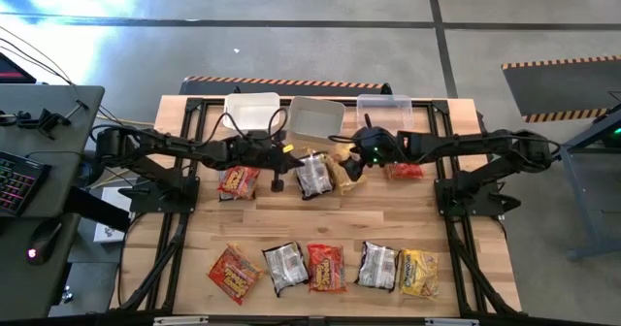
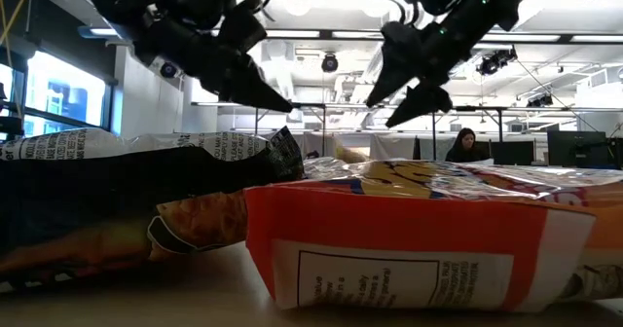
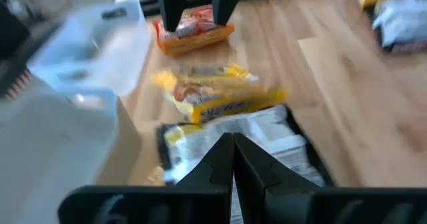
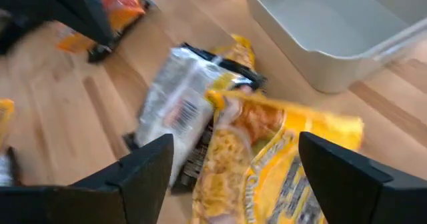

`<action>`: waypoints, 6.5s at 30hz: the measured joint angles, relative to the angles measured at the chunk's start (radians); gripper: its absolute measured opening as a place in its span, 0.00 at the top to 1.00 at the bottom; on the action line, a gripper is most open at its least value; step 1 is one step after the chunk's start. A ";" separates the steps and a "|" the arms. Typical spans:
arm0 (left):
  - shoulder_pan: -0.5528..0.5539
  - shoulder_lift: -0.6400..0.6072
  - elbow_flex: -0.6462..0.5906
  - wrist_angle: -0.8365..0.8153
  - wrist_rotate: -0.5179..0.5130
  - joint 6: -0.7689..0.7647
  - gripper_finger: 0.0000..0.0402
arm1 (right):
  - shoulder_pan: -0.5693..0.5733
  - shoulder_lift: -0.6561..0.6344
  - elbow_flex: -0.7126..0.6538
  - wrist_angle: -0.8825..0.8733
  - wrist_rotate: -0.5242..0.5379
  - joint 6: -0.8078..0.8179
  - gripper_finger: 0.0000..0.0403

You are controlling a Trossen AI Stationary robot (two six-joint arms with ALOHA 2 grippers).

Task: Sort Maruchan noodles
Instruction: Put the yellow noodle pack into the transparent bin

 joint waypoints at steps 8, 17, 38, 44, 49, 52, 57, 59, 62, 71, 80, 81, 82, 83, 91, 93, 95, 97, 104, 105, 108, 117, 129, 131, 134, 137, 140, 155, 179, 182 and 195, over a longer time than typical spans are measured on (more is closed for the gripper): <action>-0.008 0.000 0.004 -0.017 0.003 -0.173 0.94 | 0.006 0.000 0.000 -0.082 -0.095 -0.015 0.29; 0.002 0.012 0.136 -0.139 0.106 -0.304 0.83 | 0.150 0.000 -0.018 -0.137 0.119 -0.131 0.64; 0.002 0.349 0.499 -0.398 0.003 -0.311 0.57 | 0.155 -0.004 -0.324 0.648 0.130 -0.383 0.99; 0.005 0.382 0.540 -0.445 -0.080 -0.311 0.47 | 0.149 -0.004 -0.324 0.619 0.106 -0.404 1.00; 0.029 0.440 0.575 -0.440 -0.097 -0.309 0.44 | 0.151 -0.027 -0.322 0.594 0.081 -0.405 1.00; 0.042 0.488 0.612 -0.434 -0.100 -0.287 0.44 | 0.165 -0.062 -0.322 0.572 0.081 -0.405 1.00; 0.046 0.569 0.694 -0.448 -0.080 -0.257 0.44 | 0.191 -0.125 -0.328 0.535 0.109 -0.405 1.00; 0.044 0.594 0.725 -0.463 -0.070 -0.248 0.44 | 0.202 -0.141 -0.333 0.538 0.114 -0.405 1.00; 0.038 0.640 0.783 -0.503 -0.071 -0.238 0.44 | 0.218 -0.163 -0.339 0.518 0.131 -0.405 1.00; 0.034 0.719 0.860 -0.588 -0.064 -0.147 0.48 | 0.231 -0.196 -0.339 0.488 0.147 -0.396 1.00; 0.029 0.712 0.862 -0.595 -0.058 -0.011 0.82 | 0.231 -0.199 -0.340 0.476 0.141 -0.386 1.00; 0.029 0.712 0.862 -0.596 -0.051 0.002 0.87 | 0.231 -0.204 -0.340 0.472 0.141 -0.386 1.00; 0.029 0.712 0.862 -0.596 -0.047 0.016 0.92 | 0.231 -0.212 -0.340 0.467 0.143 -0.383 1.00; 0.029 0.712 0.862 -0.596 -0.046 0.030 0.96 | 0.231 -0.222 -0.340 0.456 0.154 -0.375 1.00; 0.029 0.636 0.860 -0.623 -0.042 0.085 1.00 | 0.275 -0.384 -0.367 0.173 0.354 -0.218 1.00; 0.028 0.613 0.860 -0.626 -0.028 0.093 1.00 | 0.271 -0.412 -0.427 0.238 0.305 -0.199 1.00; 0.024 0.595 0.860 -0.623 -0.018 0.100 1.00 | 0.261 -0.428 -0.504 0.342 0.262 -0.175 1.00; 0.019 0.577 0.860 -0.634 -0.015 0.103 1.00 | 0.246 -0.428 -0.583 0.474 0.249 -0.134 1.00; -0.011 0.523 0.860 -0.644 -0.013 0.118 1.00 | 0.194 -0.425 -0.757 0.742 0.200 -0.046 0.89; -0.016 0.514 0.860 -0.646 -0.013 0.118 1.00 | 0.190 -0.424 -0.761 0.752 0.194 -0.047 0.85; -0.030 0.488 0.860 -0.645 -0.013 0.118 1.00 | 0.172 -0.419 -0.762 0.764 0.181 -0.085 0.70; -0.062 0.407 0.860 -0.638 -0.016 0.098 1.00 | 0.075 -0.377 -0.762 0.973 -0.017 -0.240 0.37; -0.080 0.333 0.860 -0.616 -0.031 0.081 1.00 | -0.009 -0.222 -0.742 1.244 -0.162 -0.138 0.36; -0.081 0.332 0.860 -0.605 -0.031 0.077 1.00 | -0.009 -0.185 -0.715 1.248 -0.164 -0.136 0.36; -0.081 0.332 0.860 -0.601 -0.033 0.071 1.00 | -0.009 -0.122 -0.664 1.248 -0.165 -0.158 0.36; -0.081 0.332 0.860 -0.596 -0.033 0.072 1.00 | -0.009 -0.064 -0.614 1.266 -0.197 -0.199 0.36; -0.081 0.331 0.860 -0.598 -0.034 0.066 1.00 | -0.009 -0.016 -0.582 1.314 -0.263 -0.215 0.37; -0.076 0.244 0.861 -0.622 -0.034 0.038 1.00 | -0.007 0.043 -0.565 1.469 -0.282 -0.240 0.86; -0.019 0.174 0.350 -0.357 0.002 -0.137 0.86 | -0.007 -0.096 -0.405 0.304 -0.079 0.064 0.61; -0.017 0.174 0.342 -0.334 0.003 -0.148 0.82 | -0.007 -0.068 -0.370 0.267 -0.073 0.110 0.48; -0.009 0.174 0.342 -0.330 0.070 -0.198 0.81 | -0.023 0.101 -0.366 0.395 -0.099 0.206 0.61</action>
